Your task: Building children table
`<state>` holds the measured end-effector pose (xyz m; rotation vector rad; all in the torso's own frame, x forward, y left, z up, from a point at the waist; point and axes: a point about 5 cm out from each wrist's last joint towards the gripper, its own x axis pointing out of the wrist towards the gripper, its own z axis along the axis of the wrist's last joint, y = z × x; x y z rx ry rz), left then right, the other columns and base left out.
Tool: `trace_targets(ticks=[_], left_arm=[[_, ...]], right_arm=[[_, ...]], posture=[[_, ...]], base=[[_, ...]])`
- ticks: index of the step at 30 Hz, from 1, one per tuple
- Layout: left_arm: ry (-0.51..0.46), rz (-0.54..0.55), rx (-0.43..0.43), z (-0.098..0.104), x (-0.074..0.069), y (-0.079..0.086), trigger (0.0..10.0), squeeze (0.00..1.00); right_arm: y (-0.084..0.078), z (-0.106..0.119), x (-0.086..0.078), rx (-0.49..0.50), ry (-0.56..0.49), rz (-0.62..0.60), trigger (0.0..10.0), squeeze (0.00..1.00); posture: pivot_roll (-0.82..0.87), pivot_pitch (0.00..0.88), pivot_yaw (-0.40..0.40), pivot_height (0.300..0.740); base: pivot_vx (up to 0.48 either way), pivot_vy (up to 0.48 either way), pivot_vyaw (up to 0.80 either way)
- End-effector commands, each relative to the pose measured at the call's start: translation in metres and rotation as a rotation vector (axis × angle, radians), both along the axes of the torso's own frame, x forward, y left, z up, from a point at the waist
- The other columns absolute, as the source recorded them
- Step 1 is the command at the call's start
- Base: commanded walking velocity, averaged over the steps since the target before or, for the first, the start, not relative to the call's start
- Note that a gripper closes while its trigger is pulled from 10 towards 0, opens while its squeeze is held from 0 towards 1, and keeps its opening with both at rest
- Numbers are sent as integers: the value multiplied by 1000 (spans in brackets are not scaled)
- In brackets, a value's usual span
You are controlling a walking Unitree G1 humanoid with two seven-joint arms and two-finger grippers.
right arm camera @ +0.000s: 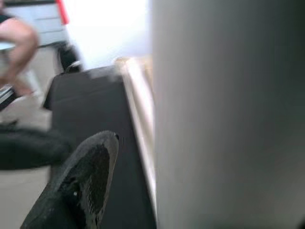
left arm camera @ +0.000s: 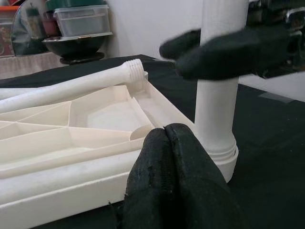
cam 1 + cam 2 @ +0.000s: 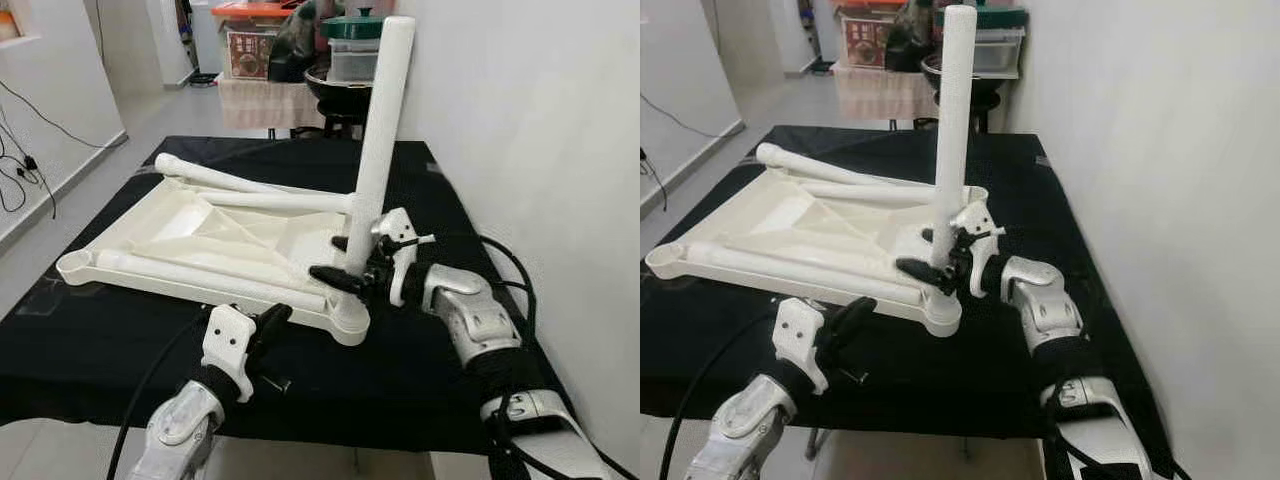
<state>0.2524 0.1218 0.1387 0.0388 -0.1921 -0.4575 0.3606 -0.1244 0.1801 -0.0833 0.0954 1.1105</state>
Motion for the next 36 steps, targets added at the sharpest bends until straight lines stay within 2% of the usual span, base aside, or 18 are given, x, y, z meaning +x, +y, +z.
trace_targets(ticks=[1,2,3,4,5,6,13,18,21,22,23,24,25,26,28,30,32,36], left_arm=[[8,2,10,-1,-3,0,10000,0],[8,2,10,-1,-3,0,10000,0],[7,3,11,0,-3,0,10000,0],[7,3,11,0,-3,0,10000,0],[7,3,11,0,-3,0,10000,0],[7,3,11,0,-3,0,10000,0],[9,2,11,0,-3,0,10000,0],[8,4,8,0,-2,-1,10000,0],[6,7,7,0,-2,0,10000,0],[6,9,7,0,-2,1,10000,0],[6,9,7,0,-2,1,10000,0],[6,10,8,1,-1,2,10000,0],[8,6,13,0,0,4,10000,0],[9,4,17,0,0,5,10000,0],[10,4,19,-1,1,5,10000,0],[18,-10,17,-1,3,3,10000,0],[20,-12,16,-1,4,3,10000,0],[3,24,10,-1,3,3,10000,0]], right_arm=[[8,-8,0,-39,49,81,10000,0],[8,-8,0,-39,49,81,10000,0],[7,-8,3,-56,49,70,4784,0],[7,-7,5,-62,47,59,2275,0],[7,-7,5,-62,47,59,2275,0],[5,-3,8,-38,49,49,0,0],[-5,10,15,20,35,58,0,0],[-20,-5,6,19,46,56,0,0],[-22,-23,-2,-7,59,-44,0,0],[-19,-33,-1,-2,84,-176,0,0],[-19,-33,-1,-2,84,-176,0,0],[2,-54,-18,27,152,-433,0,0],[12,-54,-30,33,131,-592,0,0],[3,-46,-34,1,45,-772,0,0],[-3,-39,-33,0,-10,-848,0,0],[-20,-54,-21,25,131,-908,0,0],[-19,-57,-19,21,151,-899,0,0],[-6,-49,-22,-73,38,-812,0,0]], posture=[[31,0,-53,740],[31,0,-53,740],[31,0,-53,740],[33,0,-52,740],[33,0,-52,740],[31,0,-50,740],[26,0,-48,740],[19,0,-57,740],[17,0,-62,740],[7,0,-60,740],[7,0,-60,740],[7,0,-54,740],[1,0,-34,740],[1,0,-34,740],[-38,0,-6,740],[-19,0,-21,740],[-10,0,-34,740],[-11,0,-45,740]], base=[[0,0,0],[0,0,0],[0,0,0],[0,0,0],[0,0,0],[0,0,0],[0,0,0],[0,0,0],[0,0,0],[0,0,0],[0,0,0],[0,0,0],[0,0,0],[0,0,0],[0,0,0],[0,0,0],[0,0,0],[0,0,0]])
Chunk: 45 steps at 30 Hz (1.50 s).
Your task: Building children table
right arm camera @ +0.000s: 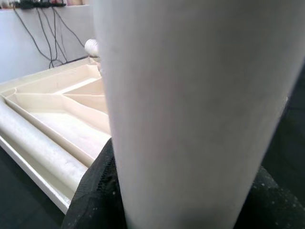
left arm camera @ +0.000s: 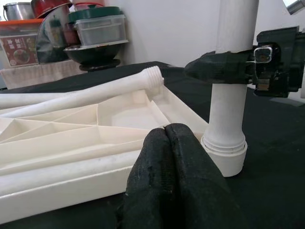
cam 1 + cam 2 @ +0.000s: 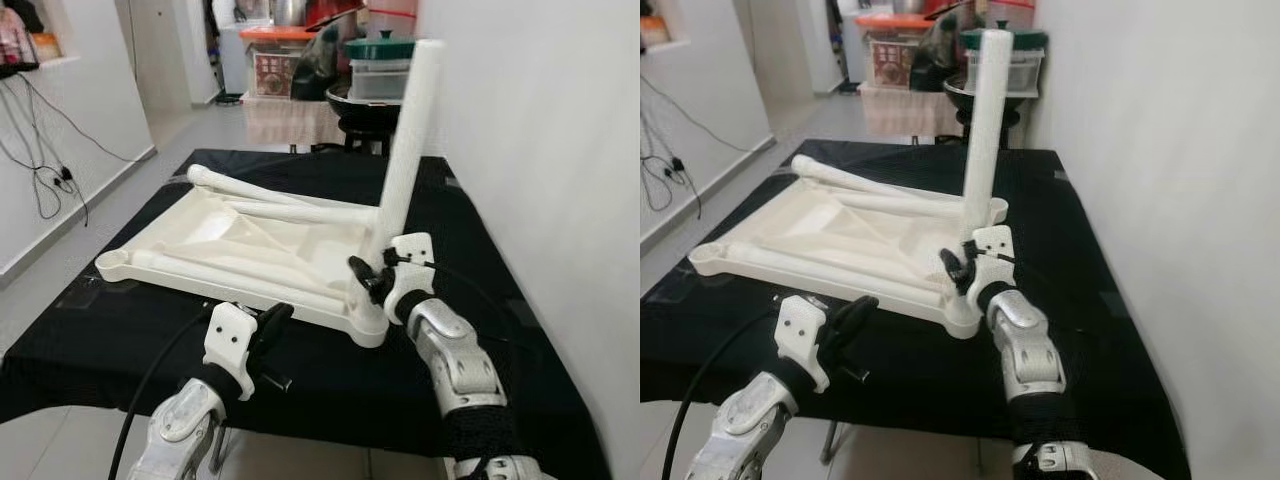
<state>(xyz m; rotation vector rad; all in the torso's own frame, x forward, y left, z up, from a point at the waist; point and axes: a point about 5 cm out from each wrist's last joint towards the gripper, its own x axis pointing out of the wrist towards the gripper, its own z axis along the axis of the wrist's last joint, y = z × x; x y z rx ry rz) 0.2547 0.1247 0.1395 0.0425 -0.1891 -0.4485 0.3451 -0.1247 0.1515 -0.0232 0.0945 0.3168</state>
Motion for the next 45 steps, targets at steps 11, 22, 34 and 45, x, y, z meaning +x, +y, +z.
trace_targets(ticks=[11,22,34,45], left_arm=[[14,-7,-1,-4,0,-4,10000,0],[16,-9,-5,-5,-2,-5,10000,0],[16,-10,-2,-5,-4,-5,10000,0],[15,-11,-3,-3,-4,-5,10000,0]], right_arm=[[12,5,-4,84,14,243,10000,1000],[17,18,3,12,-23,744,10000,0],[8,32,23,18,14,867,0,0],[-2,16,15,8,6,841,0,0]], posture=[[-25,0,-31,740],[-2,0,-49,740],[12,0,-50,740],[4,0,-45,740]], base=[[0,0,0],[0,0,0],[0,0,0],[0,0,0]])
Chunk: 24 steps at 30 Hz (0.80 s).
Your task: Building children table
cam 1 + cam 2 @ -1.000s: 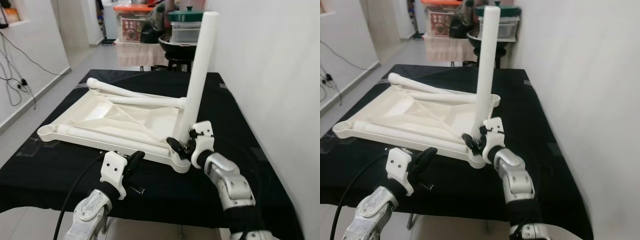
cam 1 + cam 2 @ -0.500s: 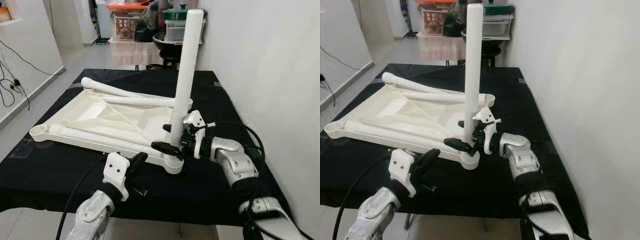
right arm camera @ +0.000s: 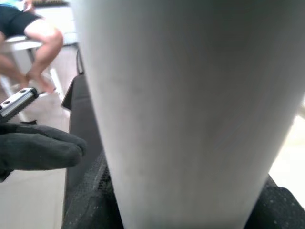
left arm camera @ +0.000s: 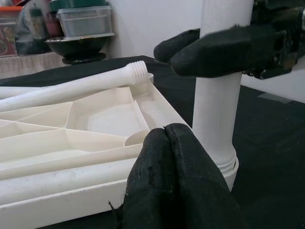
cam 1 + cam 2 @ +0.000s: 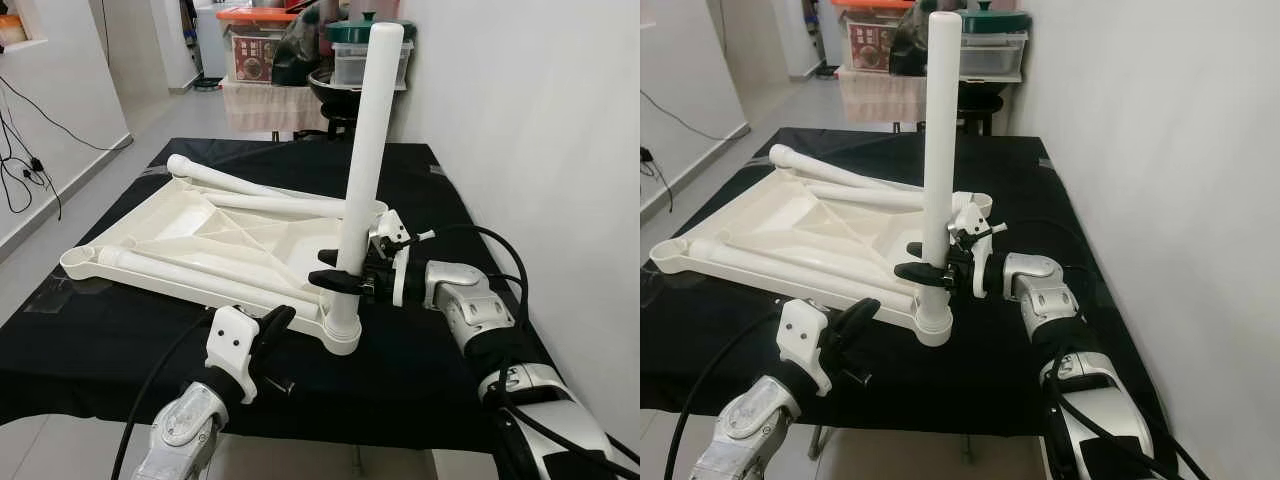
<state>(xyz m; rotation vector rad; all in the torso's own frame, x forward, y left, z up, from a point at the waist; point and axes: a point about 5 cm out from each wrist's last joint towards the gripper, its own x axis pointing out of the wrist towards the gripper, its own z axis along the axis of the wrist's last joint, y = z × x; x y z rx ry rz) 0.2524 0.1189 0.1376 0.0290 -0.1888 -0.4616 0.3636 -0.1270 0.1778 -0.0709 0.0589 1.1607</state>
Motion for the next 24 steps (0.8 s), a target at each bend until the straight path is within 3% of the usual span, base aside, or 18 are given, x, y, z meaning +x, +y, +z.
trace_targets(ticks=[1,2,3,4,6,7,9,11,13,17,18,19,20,22,23,24], left_arm=[[11,3,8,-1,-2,1,10000,0],[10,5,9,-1,-1,2,10000,0],[10,5,9,-1,-1,2,10000,0],[10,8,12,-1,-1,5,10000,0],[10,8,12,-1,-1,5,10000,0],[9,9,14,-1,0,6,10000,0],[12,7,20,-2,2,8,10000,0],[13,6,21,-1,2,8,10000,0],[16,-1,19,-2,2,7,10000,0],[10,11,20,-1,3,8,10000,0],[9,16,20,-1,3,8,10000,0],[7,18,20,-1,3,8,10000,0],[8,17,20,-1,3,8,10000,0],[8,15,20,-1,3,8,10000,0],[9,12,19,-1,3,7,10000,0],[10,9,18,-1,3,7,10000,0]], right_arm=[[-1,-14,-4,1,27,-37,0,0],[3,-23,-5,16,47,-178,0,0],[3,-23,-5,16,47,-178,0,0],[10,-39,-2,169,152,-718,0,0],[10,-39,-2,169,152,-718,0,0],[23,-41,-17,105,98,-786,0,0],[38,-22,-28,25,-108,-730,0,0],[35,-30,-26,12,-53,-726,0,0],[25,-43,-18,47,76,-774,0,0],[30,-44,-17,39,86,-726,0,0],[32,-44,-17,40,96,-713,8706,0],[33,-44,-19,39,106,-718,8706,0],[32,-43,-19,58,126,-720,10000,0],[33,-41,-21,67,141,-741,10000,0],[36,-35,-24,92,131,-684,10000,1000],[38,-30,-25,94,107,-634,10000,1000]], posture=[[4,0,-45,740],[4,0,-44,740],[4,0,-44,740],[-15,0,-36,740],[-15,0,-36,740],[-21,0,-28,740],[-34,0,-9,740],[-29,0,-14,740],[-6,0,-30,740],[-14,0,-25,740],[-13,0,-26,740],[-15,0,-26,740],[-17,0,-24,740],[-17,0,-24,740],[-17,0,-20,740],[-18,0,-18,740]], base=[[0,0,0],[0,0,0],[0,0,0],[0,0,0],[0,0,0],[0,0,0],[0,0,0],[0,0,0],[0,0,0],[0,0,0],[0,0,0],[0,0,0],[0,0,0],[0,0,0],[0,0,0],[0,0,0]])
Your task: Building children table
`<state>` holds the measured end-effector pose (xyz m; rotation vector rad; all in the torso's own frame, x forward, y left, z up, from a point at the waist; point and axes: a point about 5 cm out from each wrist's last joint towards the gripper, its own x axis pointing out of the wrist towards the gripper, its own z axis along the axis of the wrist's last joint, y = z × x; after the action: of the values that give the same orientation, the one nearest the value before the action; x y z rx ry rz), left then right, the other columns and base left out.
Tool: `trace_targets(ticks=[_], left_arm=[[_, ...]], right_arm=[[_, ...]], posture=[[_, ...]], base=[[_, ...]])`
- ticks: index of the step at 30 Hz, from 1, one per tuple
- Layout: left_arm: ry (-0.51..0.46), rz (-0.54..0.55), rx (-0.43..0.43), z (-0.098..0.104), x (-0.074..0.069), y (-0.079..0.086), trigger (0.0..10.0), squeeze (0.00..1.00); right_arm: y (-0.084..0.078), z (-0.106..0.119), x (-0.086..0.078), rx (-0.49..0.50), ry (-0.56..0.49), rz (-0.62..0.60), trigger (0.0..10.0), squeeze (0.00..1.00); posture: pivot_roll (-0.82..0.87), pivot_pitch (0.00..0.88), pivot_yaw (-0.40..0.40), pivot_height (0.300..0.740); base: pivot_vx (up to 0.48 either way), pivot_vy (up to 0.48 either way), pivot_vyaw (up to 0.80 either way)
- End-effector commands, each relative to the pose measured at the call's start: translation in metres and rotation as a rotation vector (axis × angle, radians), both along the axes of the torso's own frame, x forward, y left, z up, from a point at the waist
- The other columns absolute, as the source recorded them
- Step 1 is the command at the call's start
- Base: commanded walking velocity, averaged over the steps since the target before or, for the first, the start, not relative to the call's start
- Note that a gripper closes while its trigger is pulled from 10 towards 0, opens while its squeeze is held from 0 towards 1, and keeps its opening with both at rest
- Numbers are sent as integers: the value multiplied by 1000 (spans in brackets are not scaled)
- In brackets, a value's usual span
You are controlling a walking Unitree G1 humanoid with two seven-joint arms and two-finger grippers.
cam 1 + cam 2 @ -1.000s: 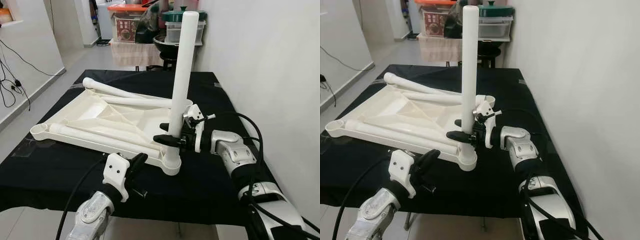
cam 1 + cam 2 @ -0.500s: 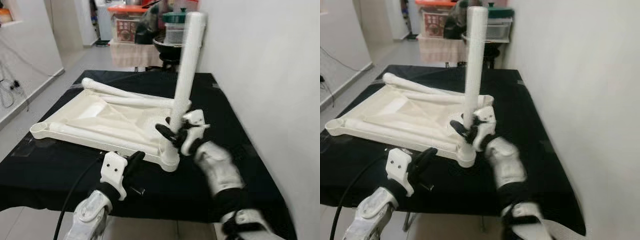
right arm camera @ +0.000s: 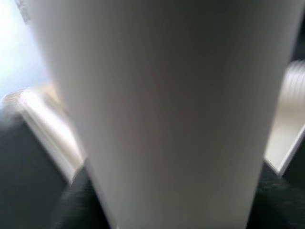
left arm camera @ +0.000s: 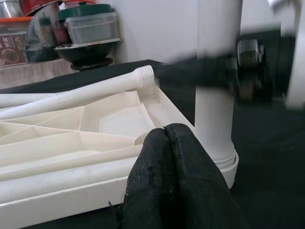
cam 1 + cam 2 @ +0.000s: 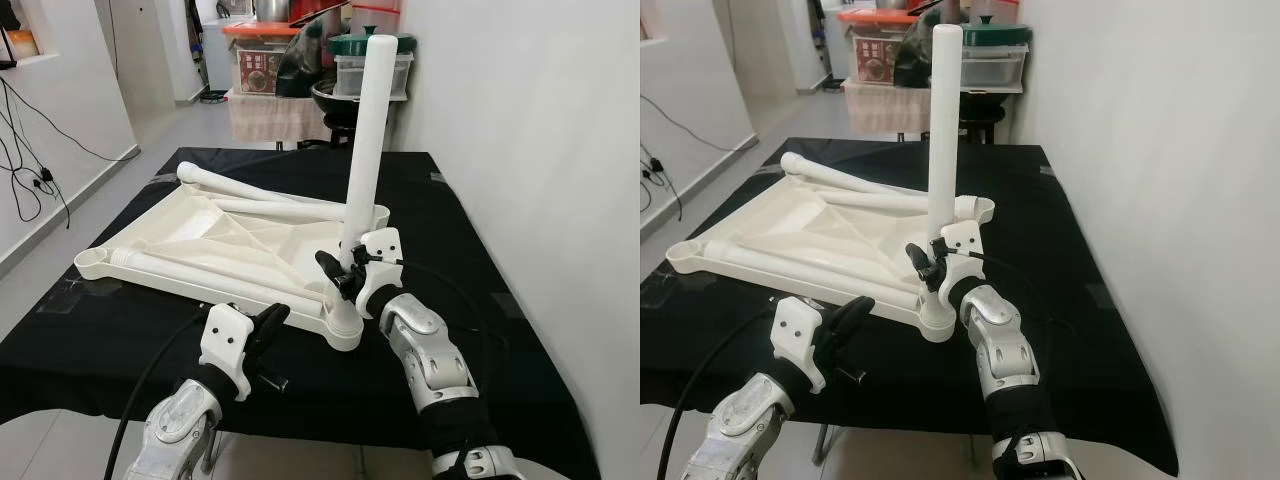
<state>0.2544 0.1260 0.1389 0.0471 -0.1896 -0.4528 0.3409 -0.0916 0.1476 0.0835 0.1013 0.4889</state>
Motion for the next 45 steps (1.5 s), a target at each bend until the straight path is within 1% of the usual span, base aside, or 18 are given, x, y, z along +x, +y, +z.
trace_targets(ticks=[1,2,5,6,8,9,10,15,17,20,24,25,26,37,42,43,44,45], left_arm=[[16,-3,0,-2,1,0,10000,0],[17,-4,0,-2,1,0,10000,0],[17,-6,-1,-2,1,0,10000,0],[18,-8,-3,-2,1,-1,10000,0],[18,-8,-3,-2,1,-1,10000,0],[18,-8,-4,-2,2,-1,10000,0],[19,-8,-5,-2,2,-2,10000,0],[18,-6,-7,-2,2,-2,10000,0],[19,-6,-7,-2,2,-3,10000,0],[22,-10,-6,-3,1,-3,10000,0],[23,-10,-7,-3,1,-3,10000,0],[23,-10,-7,-3,1,-4,10000,0],[23,-10,-7,-3,1,-4,10000,0],[27,-14,-7,-4,-1,-4,10000,0],[27,-12,-6,-5,-2,-3,10000,0],[27,-12,-6,-5,-2,-3,10000,0],[27,-11,-5,-4,-3,-3,10000,0],[26,-9,-4,-4,-4,-2,10000,0]], right_arm=[[3,4,-3,-3,-7,74,10000,1000],[6,10,-3,-3,-35,161,10000,1000],[8,16,-3,-9,-61,231,10000,1000],[8,29,-4,-45,-122,437,10000,831],[8,29,-4,-45,-122,437,10000,831],[5,33,-3,-78,-143,513,10000,318],[1,36,0,-113,-163,568,10000,0],[-12,46,12,-127,-166,612,10000,0],[-18,51,20,-101,-148,634,10000,0],[-27,48,23,-109,-99,709,10000,0],[-32,46,23,-119,-75,743,9843,0],[-34,45,22,-115,-70,756,4588,0],[-36,46,23,-96,-68,756,0,0],[-41,43,23,-56,-84,743,0,0],[-46,32,24,-44,-93,552,0,0],[-46,32,24,-44,-93,552,0,0],[-41,22,25,-66,-78,413,0,0],[-33,5,21,17,-55,-17,0,0]], posture=[[-18,0,-18,740],[-14,0,-20,740],[-14,0,-20,740],[-13,0,-24,740],[-13,0,-24,740],[-11,0,-28,740],[-10,0,-29,740],[-2,0,-34,740],[4,0,-35,740],[9,0,-37,740],[11,0,-39,740],[11,0,-39,740],[12,0,-41,740],[6,0,-31,740],[7,0,-45,740],[7,0,-45,740],[10,0,-52,740],[2,0,-49,740]], base=[[0,0,0],[0,0,0],[0,0,0],[0,0,0],[0,0,0],[0,0,0],[0,0,0],[0,0,0],[0,0,0],[0,0,0],[0,0,0],[0,0,0],[0,0,0],[0,0,0],[0,0,0],[0,0,0],[0,0,0],[0,0,0]])
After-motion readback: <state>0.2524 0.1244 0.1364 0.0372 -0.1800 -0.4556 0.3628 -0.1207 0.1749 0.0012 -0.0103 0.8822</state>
